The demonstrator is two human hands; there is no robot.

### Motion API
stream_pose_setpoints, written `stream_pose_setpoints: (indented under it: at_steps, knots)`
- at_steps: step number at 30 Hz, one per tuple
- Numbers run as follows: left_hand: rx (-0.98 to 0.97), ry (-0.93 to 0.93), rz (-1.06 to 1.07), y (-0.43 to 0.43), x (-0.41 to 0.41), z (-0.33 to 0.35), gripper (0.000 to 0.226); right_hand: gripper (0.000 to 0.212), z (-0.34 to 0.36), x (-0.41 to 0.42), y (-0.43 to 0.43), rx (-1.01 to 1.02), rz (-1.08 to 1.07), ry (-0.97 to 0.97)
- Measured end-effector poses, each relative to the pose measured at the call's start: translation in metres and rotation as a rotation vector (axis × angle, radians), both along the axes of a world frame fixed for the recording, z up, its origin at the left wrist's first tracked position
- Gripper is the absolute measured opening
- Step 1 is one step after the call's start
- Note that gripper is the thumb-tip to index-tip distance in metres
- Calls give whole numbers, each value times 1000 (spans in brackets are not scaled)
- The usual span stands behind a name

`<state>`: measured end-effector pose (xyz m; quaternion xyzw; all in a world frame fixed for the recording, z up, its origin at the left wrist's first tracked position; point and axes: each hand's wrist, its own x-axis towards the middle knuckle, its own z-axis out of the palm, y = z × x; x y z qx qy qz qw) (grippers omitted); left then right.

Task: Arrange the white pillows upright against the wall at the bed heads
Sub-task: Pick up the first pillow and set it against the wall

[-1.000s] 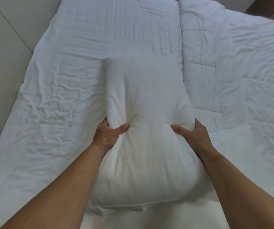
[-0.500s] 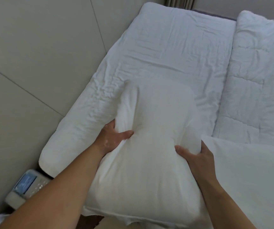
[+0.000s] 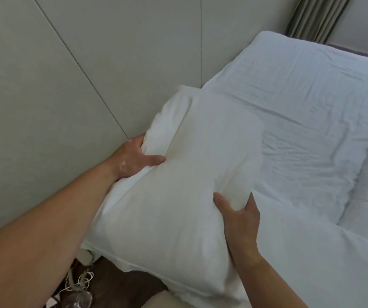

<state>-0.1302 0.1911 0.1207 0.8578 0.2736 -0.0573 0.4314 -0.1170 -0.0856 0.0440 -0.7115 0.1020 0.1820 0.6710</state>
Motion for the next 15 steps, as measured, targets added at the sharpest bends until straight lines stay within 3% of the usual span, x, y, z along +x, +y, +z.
stream_pose_setpoints:
  at_steps: [4,7,15]
  knots:
    - [15,26,-36,55,17,-8,57,46,-18,1,56,0,-36,25]
    - [37,51,-81,94,35,-27,67,47,-40,4,96,-24,-67,55]
    - [67,200,-156,173,65,-124,82,53,-124,7,173,-122,-20,209]
